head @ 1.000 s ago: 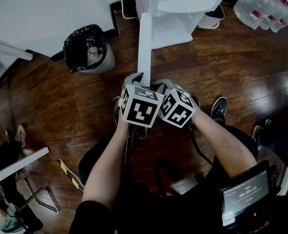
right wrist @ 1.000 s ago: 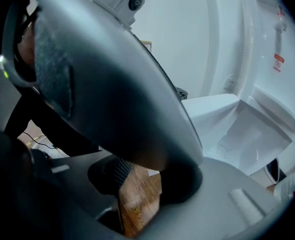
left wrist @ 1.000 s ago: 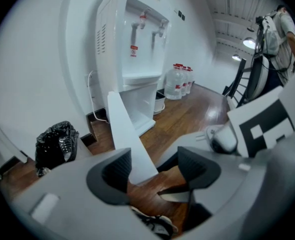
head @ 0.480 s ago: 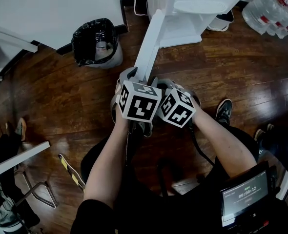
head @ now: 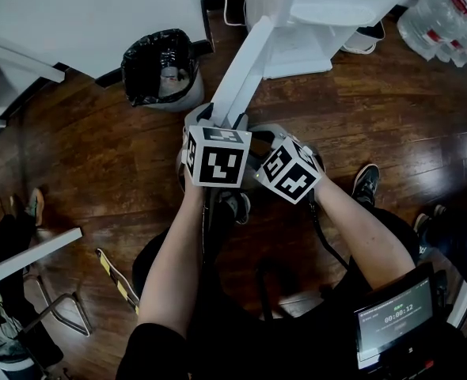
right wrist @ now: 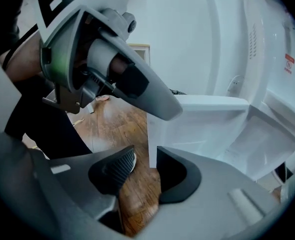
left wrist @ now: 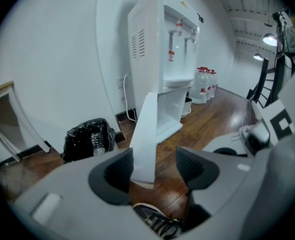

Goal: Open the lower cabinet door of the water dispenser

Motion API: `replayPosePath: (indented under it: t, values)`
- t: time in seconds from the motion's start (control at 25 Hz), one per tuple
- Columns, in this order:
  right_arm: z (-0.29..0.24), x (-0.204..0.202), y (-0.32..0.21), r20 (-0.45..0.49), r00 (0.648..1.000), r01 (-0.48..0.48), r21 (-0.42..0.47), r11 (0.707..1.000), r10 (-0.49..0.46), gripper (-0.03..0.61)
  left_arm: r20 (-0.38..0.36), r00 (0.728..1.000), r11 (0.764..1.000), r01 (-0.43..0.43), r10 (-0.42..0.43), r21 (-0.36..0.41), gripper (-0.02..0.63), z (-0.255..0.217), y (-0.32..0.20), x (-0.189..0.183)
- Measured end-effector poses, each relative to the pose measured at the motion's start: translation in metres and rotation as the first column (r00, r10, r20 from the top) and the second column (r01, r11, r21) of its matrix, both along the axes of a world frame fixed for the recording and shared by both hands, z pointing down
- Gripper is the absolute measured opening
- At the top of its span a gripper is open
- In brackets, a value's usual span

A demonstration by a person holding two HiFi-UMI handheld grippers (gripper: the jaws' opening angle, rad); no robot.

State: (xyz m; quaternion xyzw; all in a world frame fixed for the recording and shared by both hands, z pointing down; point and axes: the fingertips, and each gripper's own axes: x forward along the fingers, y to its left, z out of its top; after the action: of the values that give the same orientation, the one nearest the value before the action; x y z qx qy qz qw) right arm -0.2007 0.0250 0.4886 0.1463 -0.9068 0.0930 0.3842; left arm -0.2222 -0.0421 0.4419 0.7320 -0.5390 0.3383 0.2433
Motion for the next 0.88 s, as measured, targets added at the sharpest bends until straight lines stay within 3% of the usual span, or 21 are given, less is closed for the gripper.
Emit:
replayPosePath:
  t: [0.16, 0.36, 0.6, 0.72, 0.88]
  values:
    - [-0.008, 0.009, -0.01, 0.0, 1.0, -0.015, 0.027, 1.0, 0.015, 0.142, -0.013, 0.998, 0.999, 0.054, -0.054, 0.007, 0.285, -0.001, -0.007, -0.01]
    - [-0.037, 0.035, -0.044, 0.057, 0.991, -0.121, 0.062, 0.991, 0.118, 0.138, 0.004, 0.993, 0.993, 0.114, -0.114, 0.005, 0.285, -0.003, -0.013, -0.023]
    - [-0.076, 0.074, -0.08, 0.118, 0.97, -0.227, 0.115, 0.967, 0.213, 0.137, 0.045, 0.986, 0.987, 0.158, -0.159, 0.033, 0.287, -0.002, -0.019, -0.035]
    - [-0.094, 0.092, -0.094, 0.157, 0.956, -0.271, 0.134, 0.953, 0.25, 0.135, 0.027, 0.982, 0.982, 0.185, -0.186, 0.031, 0.287, -0.004, -0.022, -0.038]
    - [-0.113, 0.11, -0.107, 0.223, 0.929, -0.325, 0.107, 0.94, 0.296, 0.133, 0.035, 0.973, 0.973, 0.224, -0.226, 0.045, 0.287, -0.003, -0.03, -0.051]
